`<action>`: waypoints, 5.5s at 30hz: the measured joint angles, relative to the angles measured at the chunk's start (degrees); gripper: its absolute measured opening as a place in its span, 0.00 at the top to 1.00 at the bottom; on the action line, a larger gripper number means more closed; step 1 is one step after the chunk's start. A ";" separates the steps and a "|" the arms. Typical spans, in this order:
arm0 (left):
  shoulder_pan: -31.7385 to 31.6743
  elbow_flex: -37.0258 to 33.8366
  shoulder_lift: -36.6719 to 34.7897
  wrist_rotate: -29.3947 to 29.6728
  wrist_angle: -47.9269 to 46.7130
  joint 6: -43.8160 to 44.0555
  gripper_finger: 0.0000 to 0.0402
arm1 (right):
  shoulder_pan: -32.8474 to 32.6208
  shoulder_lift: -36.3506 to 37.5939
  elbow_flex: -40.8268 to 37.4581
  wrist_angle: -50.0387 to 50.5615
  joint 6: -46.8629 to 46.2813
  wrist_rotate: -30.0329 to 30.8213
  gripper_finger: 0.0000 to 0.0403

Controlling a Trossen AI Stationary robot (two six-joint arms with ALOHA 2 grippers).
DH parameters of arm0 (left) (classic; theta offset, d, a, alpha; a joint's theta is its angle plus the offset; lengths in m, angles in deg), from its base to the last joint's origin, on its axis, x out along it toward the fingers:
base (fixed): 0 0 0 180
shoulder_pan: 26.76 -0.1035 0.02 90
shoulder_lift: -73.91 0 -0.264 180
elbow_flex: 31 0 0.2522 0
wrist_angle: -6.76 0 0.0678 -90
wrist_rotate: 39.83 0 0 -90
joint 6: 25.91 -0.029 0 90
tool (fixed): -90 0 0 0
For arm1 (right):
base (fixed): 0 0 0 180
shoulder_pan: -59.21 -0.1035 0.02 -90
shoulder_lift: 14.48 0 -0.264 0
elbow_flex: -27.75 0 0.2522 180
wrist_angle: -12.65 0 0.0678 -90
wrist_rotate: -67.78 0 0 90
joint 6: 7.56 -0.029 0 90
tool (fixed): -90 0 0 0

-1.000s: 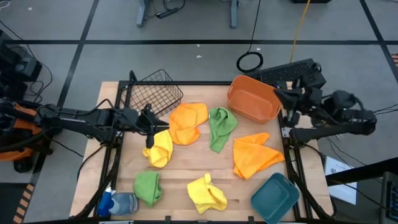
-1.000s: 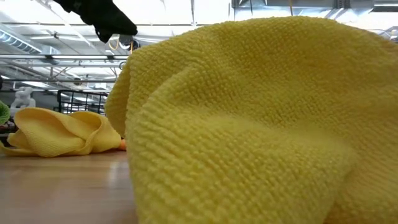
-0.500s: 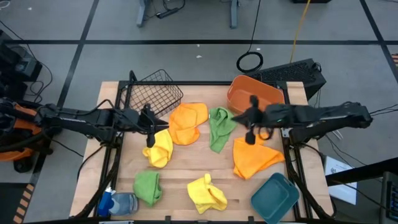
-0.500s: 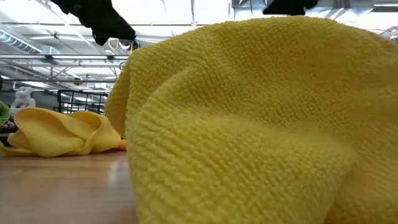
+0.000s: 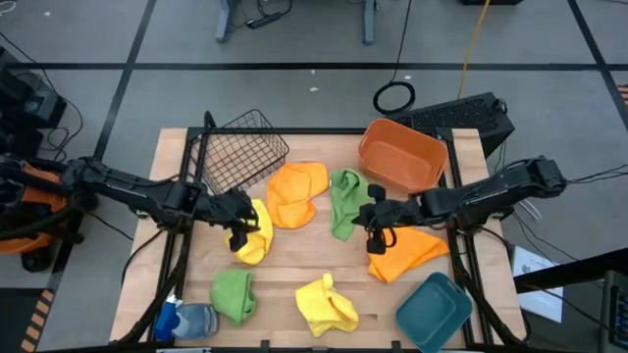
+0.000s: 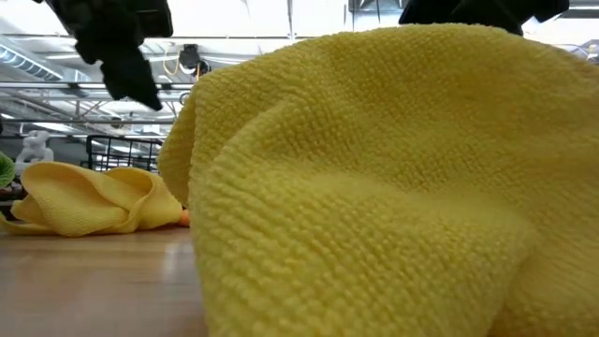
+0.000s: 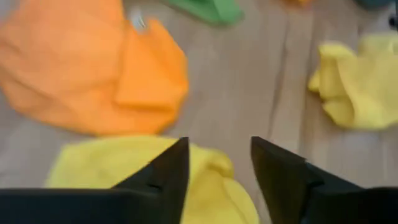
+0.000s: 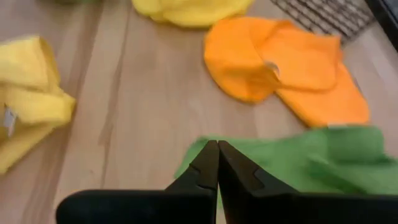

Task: Sort microfiber towel by color & place in baskets
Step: Put the top yellow microfiber cloth into the orange bin

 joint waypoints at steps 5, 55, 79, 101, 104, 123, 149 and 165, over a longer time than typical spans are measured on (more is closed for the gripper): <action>2.89 0.00 3.91 0.03 -1.29 3.39 0.34 | -1.21 -3.35 0.00 -6.96 3.16 0.01 1.00; 4.86 -5.08 27.70 1.92 4.92 -1.19 0.74 | -5.87 -6.07 0.04 -12.93 1.14 -0.01 1.00; 8.03 16.68 22.01 14.92 4.81 -29.73 0.95 | -5.36 -21.81 0.04 -52.82 4.43 0.05 0.60; 8.00 16.72 22.43 21.81 7.93 -41.72 0.96 | -8.16 -14.03 0.03 -35.69 -1.32 12.54 0.07; 8.00 16.72 22.43 21.67 8.16 -41.70 0.96 | -7.59 -14.38 0.02 -37.79 -0.43 15.27 0.07; 7.87 16.79 23.52 18.92 16.38 -48.13 0.96 | -1.61 -26.26 0.04 -63.00 -4.65 -3.09 0.09; 7.79 16.68 27.70 18.40 21.41 -35.62 0.69 | -0.80 -25.64 0.12 -60.30 1.23 -2.72 0.91; 7.94 16.79 22.37 30.49 22.59 -40.08 0.29 | -0.63 1.19 0.03 -14.80 1.69 19.60 0.95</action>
